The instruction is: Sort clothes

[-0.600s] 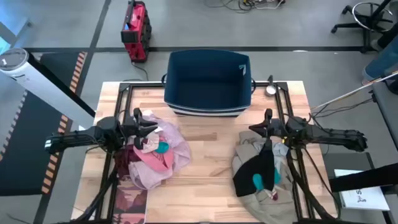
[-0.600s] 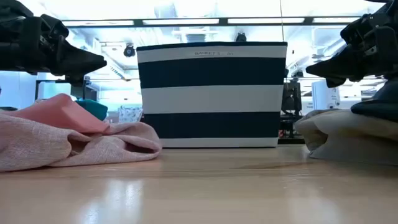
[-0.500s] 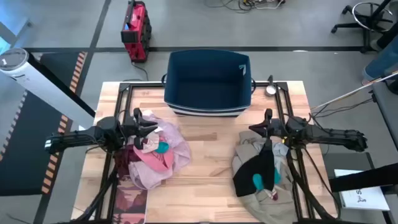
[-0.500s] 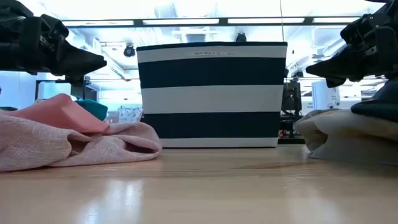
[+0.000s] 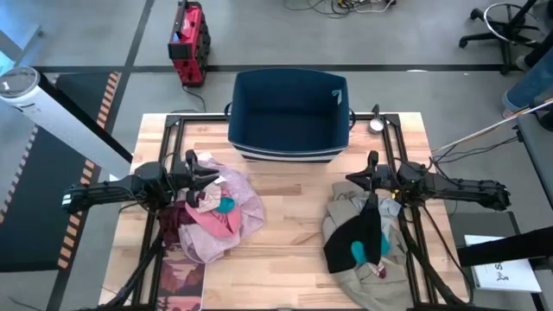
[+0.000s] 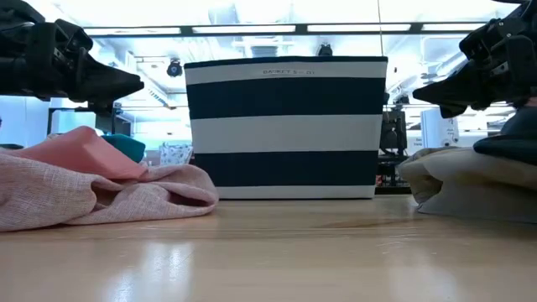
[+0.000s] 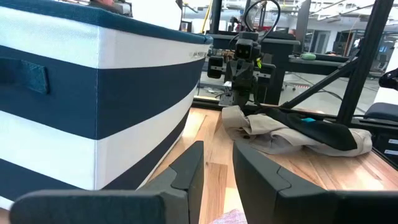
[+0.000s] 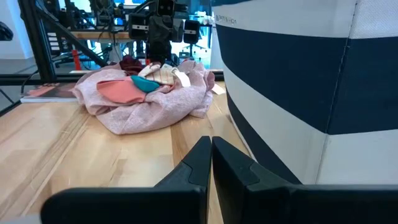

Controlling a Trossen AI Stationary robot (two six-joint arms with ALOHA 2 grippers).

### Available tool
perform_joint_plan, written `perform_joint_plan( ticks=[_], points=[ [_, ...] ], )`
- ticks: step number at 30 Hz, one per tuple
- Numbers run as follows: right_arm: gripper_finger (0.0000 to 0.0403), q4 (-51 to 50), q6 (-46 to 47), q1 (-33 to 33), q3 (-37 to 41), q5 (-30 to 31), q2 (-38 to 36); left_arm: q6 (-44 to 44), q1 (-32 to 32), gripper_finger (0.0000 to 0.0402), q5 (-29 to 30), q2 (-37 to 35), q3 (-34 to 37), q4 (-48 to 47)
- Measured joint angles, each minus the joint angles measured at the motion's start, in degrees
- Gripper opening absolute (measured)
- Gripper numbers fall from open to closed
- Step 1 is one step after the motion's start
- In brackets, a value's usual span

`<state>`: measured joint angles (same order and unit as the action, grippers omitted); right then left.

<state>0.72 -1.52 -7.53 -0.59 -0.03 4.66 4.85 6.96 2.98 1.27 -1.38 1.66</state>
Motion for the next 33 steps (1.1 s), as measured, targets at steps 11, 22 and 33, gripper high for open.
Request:
perform_joint_plan(
  ticks=[11, 22, 33],
  points=[
    [0.0, 1.17, 0.02, 0.02, 0.01, 0.07, -0.01, 0.01, 0.0, 0.0074, 0.01, 0.01, -0.01, 0.02],
    [0.0, 2.91, -0.56, 0.02, 0.01, 0.08, -0.01, 0.02, 0.0, 0.0074, 0.0, 0.0, -0.01, 0.01],
    [0.0, 6.94, 9.95, 0.04, -2.5, -11.86, 1.19, 0.02, 0.0, 0.0074, 0.0, 0.01, -0.01, 0.02]
  ],
)
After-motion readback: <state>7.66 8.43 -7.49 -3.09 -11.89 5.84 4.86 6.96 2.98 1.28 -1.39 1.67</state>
